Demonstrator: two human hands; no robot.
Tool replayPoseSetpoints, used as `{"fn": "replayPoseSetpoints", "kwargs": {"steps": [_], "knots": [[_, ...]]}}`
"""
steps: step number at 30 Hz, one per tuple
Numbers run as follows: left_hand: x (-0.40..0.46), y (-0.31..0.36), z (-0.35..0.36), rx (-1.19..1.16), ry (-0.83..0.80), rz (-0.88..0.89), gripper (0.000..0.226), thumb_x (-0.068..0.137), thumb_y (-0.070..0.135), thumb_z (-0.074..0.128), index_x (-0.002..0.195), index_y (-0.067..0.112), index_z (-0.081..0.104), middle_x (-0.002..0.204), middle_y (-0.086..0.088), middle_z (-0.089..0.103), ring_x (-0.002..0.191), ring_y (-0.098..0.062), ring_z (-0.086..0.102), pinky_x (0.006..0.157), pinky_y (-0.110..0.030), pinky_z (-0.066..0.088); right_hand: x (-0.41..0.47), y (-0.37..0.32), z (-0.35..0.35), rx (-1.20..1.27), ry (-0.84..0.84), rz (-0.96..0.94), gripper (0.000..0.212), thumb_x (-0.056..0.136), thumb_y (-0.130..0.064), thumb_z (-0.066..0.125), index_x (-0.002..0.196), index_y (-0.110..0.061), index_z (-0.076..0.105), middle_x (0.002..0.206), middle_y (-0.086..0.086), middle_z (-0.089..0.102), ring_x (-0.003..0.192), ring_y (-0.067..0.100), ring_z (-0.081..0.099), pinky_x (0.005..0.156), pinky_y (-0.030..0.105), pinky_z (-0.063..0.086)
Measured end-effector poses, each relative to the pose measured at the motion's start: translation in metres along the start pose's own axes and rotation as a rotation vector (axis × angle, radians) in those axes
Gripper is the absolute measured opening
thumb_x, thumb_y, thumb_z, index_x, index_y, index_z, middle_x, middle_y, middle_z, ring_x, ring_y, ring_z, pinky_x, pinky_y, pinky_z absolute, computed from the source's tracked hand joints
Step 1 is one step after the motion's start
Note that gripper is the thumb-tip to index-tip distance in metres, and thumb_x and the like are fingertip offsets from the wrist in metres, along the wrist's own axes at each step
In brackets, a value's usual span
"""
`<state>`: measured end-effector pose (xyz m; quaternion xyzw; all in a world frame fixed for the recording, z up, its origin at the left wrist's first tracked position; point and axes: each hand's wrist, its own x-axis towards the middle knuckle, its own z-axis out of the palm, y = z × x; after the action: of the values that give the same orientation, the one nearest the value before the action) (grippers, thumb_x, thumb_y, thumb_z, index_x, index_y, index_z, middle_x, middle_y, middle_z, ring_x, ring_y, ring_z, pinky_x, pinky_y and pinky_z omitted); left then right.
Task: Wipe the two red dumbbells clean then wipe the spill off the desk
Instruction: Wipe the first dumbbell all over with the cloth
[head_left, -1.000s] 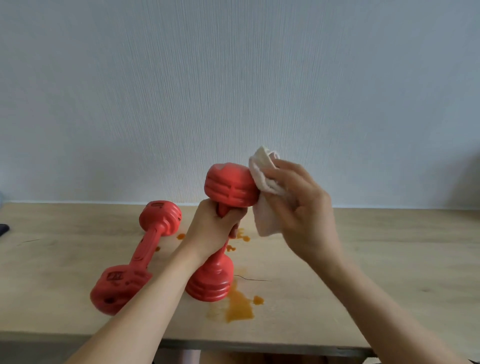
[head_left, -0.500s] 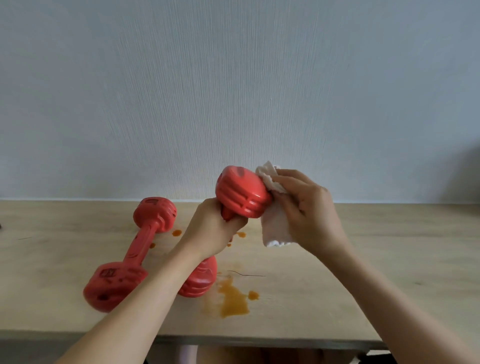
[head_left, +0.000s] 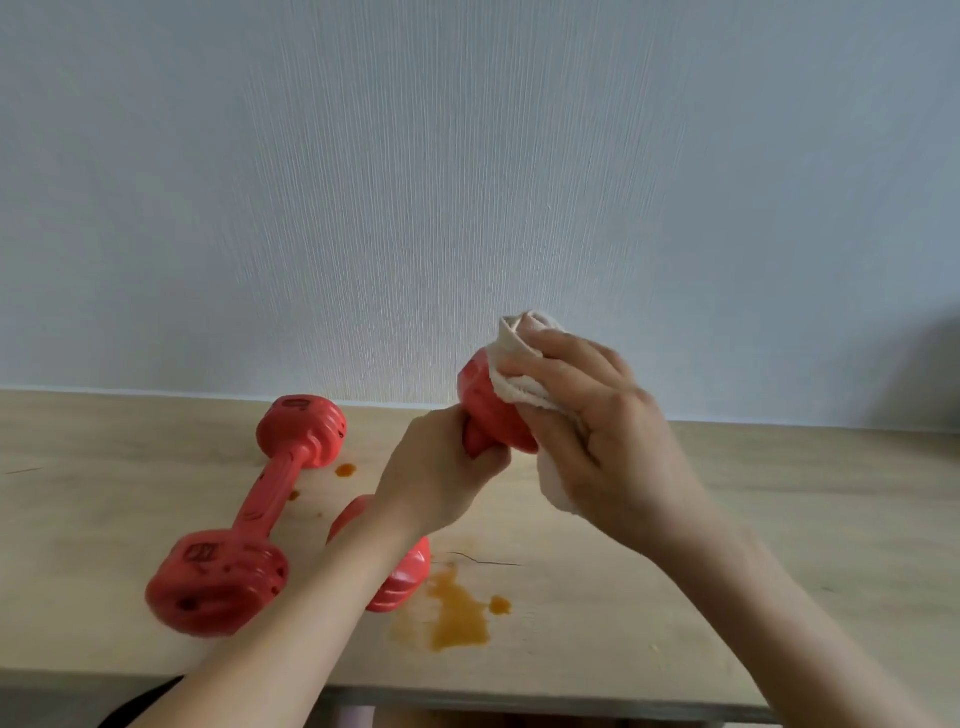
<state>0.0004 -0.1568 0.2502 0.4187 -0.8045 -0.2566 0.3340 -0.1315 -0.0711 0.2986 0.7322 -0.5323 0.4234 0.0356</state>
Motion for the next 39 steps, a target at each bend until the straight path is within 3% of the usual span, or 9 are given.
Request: {"fn": "replayPoseSetpoints", "kwargs": {"steps": [10, 14, 17, 20, 23, 27, 30, 35, 39], "knots": [[-0.012, 0.012, 0.016, 0.209, -0.091, 0.057, 0.027, 0.081, 0.035, 0.063, 0.066, 0.032, 0.041, 0.056, 0.015, 0.048, 0.052, -0.003, 0.045, 0.049, -0.017, 0.027, 0.024, 0.036, -0.013, 0.190, -0.319, 0.456, 0.037, 0.097, -0.035, 0.041, 0.088, -0.006, 0.063, 0.088, 0.013, 0.064, 0.084, 0.025, 0.060, 0.086, 0.048, 0.047], [-0.009, 0.014, 0.015, 0.261, -0.098, 0.052, 0.027, 0.082, 0.042, 0.061, 0.066, 0.031, 0.042, 0.057, 0.016, 0.046, 0.057, -0.008, 0.045, 0.049, -0.019, 0.028, -0.001, 0.030, -0.009, 0.108, -0.148, 0.140, 0.038, 0.099, -0.033, 0.037, 0.114, -0.012, 0.065, 0.121, 0.000, 0.060, 0.116, 0.009, 0.051, 0.103, 0.028, 0.036], [-0.004, 0.012, 0.013, 0.280, -0.077, 0.038, 0.036, 0.083, 0.038, 0.058, 0.056, 0.031, 0.035, 0.053, 0.015, 0.041, 0.060, -0.013, 0.044, 0.049, -0.024, 0.026, -0.012, 0.015, -0.001, -0.088, -0.063, -0.164, 0.041, 0.096, -0.029, 0.038, 0.124, -0.008, 0.059, 0.134, 0.005, 0.052, 0.135, 0.021, 0.033, 0.114, 0.030, 0.024], [-0.007, 0.011, 0.016, 0.289, -0.072, 0.051, 0.028, 0.083, 0.038, 0.056, 0.062, 0.029, 0.040, 0.055, 0.014, 0.045, 0.061, -0.014, 0.047, 0.049, -0.023, 0.027, -0.008, 0.014, 0.001, -0.068, -0.083, -0.114, 0.040, 0.097, -0.031, 0.037, 0.121, -0.011, 0.061, 0.131, 0.001, 0.054, 0.133, 0.016, 0.034, 0.113, 0.028, 0.024], [-0.014, 0.015, 0.019, 0.252, -0.069, 0.089, 0.023, 0.082, 0.038, 0.058, 0.069, 0.031, 0.042, 0.058, 0.014, 0.048, 0.062, -0.013, 0.048, 0.051, -0.020, 0.030, 0.006, 0.028, -0.009, 0.137, -0.217, 0.120, 0.032, 0.098, -0.029, 0.039, 0.106, -0.016, 0.067, 0.118, -0.006, 0.062, 0.118, 0.006, 0.048, 0.106, 0.029, 0.032], [-0.020, 0.021, 0.022, 0.203, -0.065, 0.140, 0.031, 0.080, 0.046, 0.063, 0.062, 0.035, 0.040, 0.061, 0.014, 0.056, 0.061, -0.007, 0.050, 0.052, -0.014, 0.031, 0.010, 0.050, -0.021, 0.571, -0.333, 0.482, 0.032, 0.099, -0.026, 0.040, 0.097, -0.010, 0.068, 0.104, 0.006, 0.068, 0.099, 0.018, 0.063, 0.095, 0.035, 0.047], [-0.015, 0.023, 0.022, 0.128, -0.040, 0.104, 0.034, 0.078, 0.044, 0.066, 0.058, 0.035, 0.041, 0.054, 0.014, 0.053, 0.057, -0.006, 0.052, 0.052, -0.017, 0.033, 0.006, 0.056, -0.018, 0.739, -0.261, 0.615, 0.033, 0.098, -0.029, 0.042, 0.089, -0.010, 0.068, 0.077, 0.005, 0.069, 0.073, 0.015, 0.064, 0.071, 0.026, 0.051], [-0.003, 0.017, 0.019, -0.066, 0.075, 0.050, 0.037, 0.077, 0.026, 0.070, 0.052, 0.029, 0.043, 0.040, 0.014, 0.050, 0.046, -0.001, 0.051, 0.046, -0.014, 0.034, 0.005, 0.052, -0.009, 0.894, -0.162, 0.622, 0.034, 0.099, -0.025, 0.036, 0.102, -0.012, 0.067, 0.072, 0.012, 0.064, 0.062, 0.023, 0.061, 0.054, 0.031, 0.052], [0.000, 0.017, 0.018, -0.127, 0.055, 0.062, 0.040, 0.078, 0.018, 0.069, 0.050, 0.027, 0.043, 0.036, 0.018, 0.050, 0.044, 0.003, 0.052, 0.049, -0.014, 0.037, 0.004, 0.050, -0.013, 0.804, -0.130, 0.600, 0.035, 0.100, -0.022, 0.035, 0.092, -0.011, 0.067, 0.062, 0.002, 0.064, 0.057, 0.015, 0.062, 0.051, 0.023, 0.048]]}}
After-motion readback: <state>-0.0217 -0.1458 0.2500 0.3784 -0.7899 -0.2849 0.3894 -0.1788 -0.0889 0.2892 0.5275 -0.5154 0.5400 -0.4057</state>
